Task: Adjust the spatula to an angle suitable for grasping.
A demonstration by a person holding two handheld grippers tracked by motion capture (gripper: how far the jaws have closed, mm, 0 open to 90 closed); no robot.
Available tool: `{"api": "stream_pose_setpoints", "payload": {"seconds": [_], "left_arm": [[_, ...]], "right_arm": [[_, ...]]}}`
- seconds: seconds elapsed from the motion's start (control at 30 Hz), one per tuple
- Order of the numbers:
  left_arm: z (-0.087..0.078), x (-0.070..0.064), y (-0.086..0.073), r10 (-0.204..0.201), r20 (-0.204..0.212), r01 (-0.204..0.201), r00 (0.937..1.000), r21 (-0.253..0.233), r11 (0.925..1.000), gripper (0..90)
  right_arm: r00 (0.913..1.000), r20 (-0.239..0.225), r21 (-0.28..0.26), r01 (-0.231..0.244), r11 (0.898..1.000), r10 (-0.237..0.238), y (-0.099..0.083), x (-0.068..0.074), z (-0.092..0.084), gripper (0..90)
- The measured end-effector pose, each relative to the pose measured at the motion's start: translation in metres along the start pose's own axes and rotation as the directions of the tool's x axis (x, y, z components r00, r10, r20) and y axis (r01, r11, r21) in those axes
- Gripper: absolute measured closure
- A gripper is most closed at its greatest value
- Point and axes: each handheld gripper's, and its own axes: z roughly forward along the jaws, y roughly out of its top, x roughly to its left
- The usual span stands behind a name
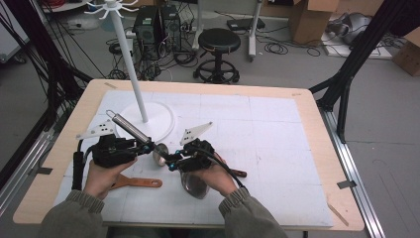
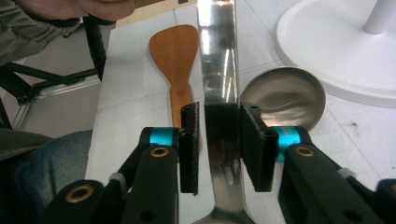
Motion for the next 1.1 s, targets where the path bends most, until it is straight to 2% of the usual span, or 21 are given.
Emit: {"api": "stream_pose_setpoints", "payload": {"seconds": [0.1,0.13,0.33,0.53,0.6,0.63,0.67,0.9,1.1], "left_arm": [[0.0,-0.002,0.001,0.001,0.002,-0.001,1.0,0.0,1.0,70.3],[0.0,-0.002,0.002,0.0,0.014,0.0,0.9999,-0.007,1.0,70.9],[0.001,-0.005,0.004,0.009,0.023,-0.009,0.9997,-0.023,0.9997,72.1],[0.002,-0.005,0.006,0.0,0.021,0.0,0.9998,-0.031,0.9995,72.7],[0.001,-0.006,0.007,-0.015,0.036,0.017,0.9993,-0.044,0.9989,73.8],[0.001,-0.006,0.008,-0.023,0.059,0.026,0.998,-0.054,0.9982,74.5],[0.001,-0.006,0.008,-0.023,0.059,0.026,0.998,-0.054,0.9982,75.0],[0.001,-0.017,0.018,0.03,0.082,-0.025,0.9962,-0.058,0.998,75.7],[0.003,-0.023,0.024,0.051,0.099,-0.043,0.9938,-0.075,0.9963,76.2]], "right_arm": [[0.9999,0.003,0.001,0.01,1.0,-0.01,0.001,0.001,-0.001,73.7],[0.9991,0.02,0.006,0.038,0.999,-0.038,0.002,0.004,-0.002,74.3],[0.9952,0.047,0.002,0.086,0.996,-0.086,0.004,0.008,-0.007,75.4],[0.9963,0.057,-0.008,0.066,0.998,-0.065,0.004,0.011,-0.007,75.5],[0.996,0.054,-0.021,0.073,0.997,-0.072,0.005,0.011,-0.007,75.6],[0.9958,0.055,-0.025,0.076,0.997,-0.074,0.005,0.012,-0.008,75.6],[0.9958,0.055,-0.025,0.076,0.997,-0.074,0.005,0.012,-0.008,75.6],[0.9963,0.039,-0.053,0.079,0.995,-0.077,0.007,0.017,-0.015,75.8],[0.997,0.035,-0.085,0.072,0.994,-0.069,0.008,0.021,-0.019,76.5]]}}
